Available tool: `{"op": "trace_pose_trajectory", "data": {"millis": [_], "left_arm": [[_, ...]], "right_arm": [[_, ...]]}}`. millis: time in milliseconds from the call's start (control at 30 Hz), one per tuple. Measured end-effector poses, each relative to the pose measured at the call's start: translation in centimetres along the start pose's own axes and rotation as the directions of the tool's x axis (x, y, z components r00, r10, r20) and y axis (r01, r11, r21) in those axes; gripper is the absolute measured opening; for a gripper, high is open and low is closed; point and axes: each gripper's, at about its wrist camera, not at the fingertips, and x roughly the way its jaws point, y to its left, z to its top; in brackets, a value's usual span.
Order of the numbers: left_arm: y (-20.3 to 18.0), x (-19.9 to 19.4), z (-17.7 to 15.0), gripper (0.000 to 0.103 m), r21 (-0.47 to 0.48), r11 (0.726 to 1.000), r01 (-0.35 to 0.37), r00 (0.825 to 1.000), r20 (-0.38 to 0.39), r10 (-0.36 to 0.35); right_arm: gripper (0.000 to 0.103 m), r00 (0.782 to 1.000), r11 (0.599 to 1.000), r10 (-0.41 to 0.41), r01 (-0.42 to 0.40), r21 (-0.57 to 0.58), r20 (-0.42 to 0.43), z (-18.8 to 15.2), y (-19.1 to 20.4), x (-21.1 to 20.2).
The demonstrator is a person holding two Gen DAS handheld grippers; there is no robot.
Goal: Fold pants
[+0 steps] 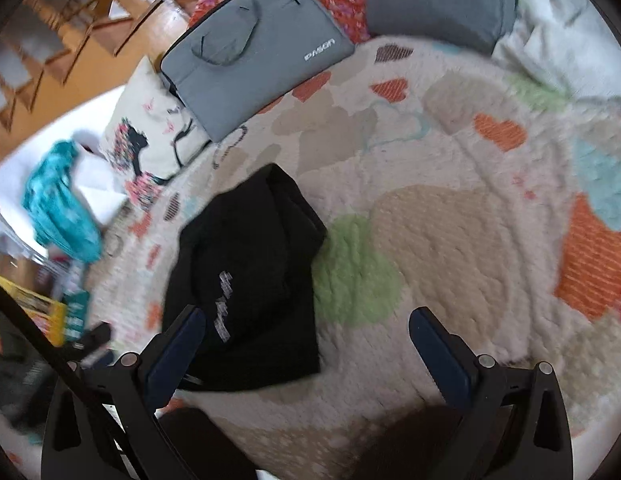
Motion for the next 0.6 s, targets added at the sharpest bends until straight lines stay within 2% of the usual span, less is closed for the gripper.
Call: {"op": "trace_pose_trajectory", "data": {"millis": [100,200,300,333,400,500,533,600], "left_arm": [[1.6,3.1,1.7,0.103,-0.054,0.995,0.081,0.995,-0.060,-0.084],[2.8,6.3,2.7,0.102,-0.129,0.975,0.181,0.972,-0.129,-0.197],[2.2,8.2,3.2,0.102,-0.113,0.966,0.232,0.954,-0.168,-0.249],[1.6,8.8,3.2,0.102,-0.095,0.968,0.231,0.952,-0.182,-0.245],[0.5,9.5,3.3,0.102,-0.046,0.972,0.230,0.952,-0.195,-0.234],[-1.1,10.0,3.2,0.102,0.023,0.976,0.217,0.954,-0.215,-0.207],[-1.2,10.1,3.3,0.102,0.031,0.975,0.218,0.954,-0.218,-0.207],[-1.3,10.3,3.5,0.102,0.032,0.973,0.227,0.950,-0.227,-0.214]], "right_arm": [[0.103,0.993,0.995,0.083,-0.077,0.066,-0.082,2.3,-1.3,2.7],[0.103,0.981,0.989,0.129,-0.118,0.088,-0.142,4.0,-2.0,5.7],[0.103,0.976,0.987,0.153,-0.143,0.074,-0.154,4.9,-1.7,7.3],[0.103,0.972,0.983,0.177,-0.169,0.068,-0.155,5.1,-1.5,7.4],[0.101,0.947,0.967,0.253,-0.239,0.093,-0.196,5.3,-1.0,8.2],[0.101,0.950,0.982,0.190,-0.181,0.061,-0.249,4.4,0.1,9.2],[0.101,0.949,0.981,0.196,-0.188,0.055,-0.248,4.0,0.4,9.2],[0.101,0.933,0.968,0.252,-0.241,0.074,-0.256,3.4,0.7,9.5]]}}
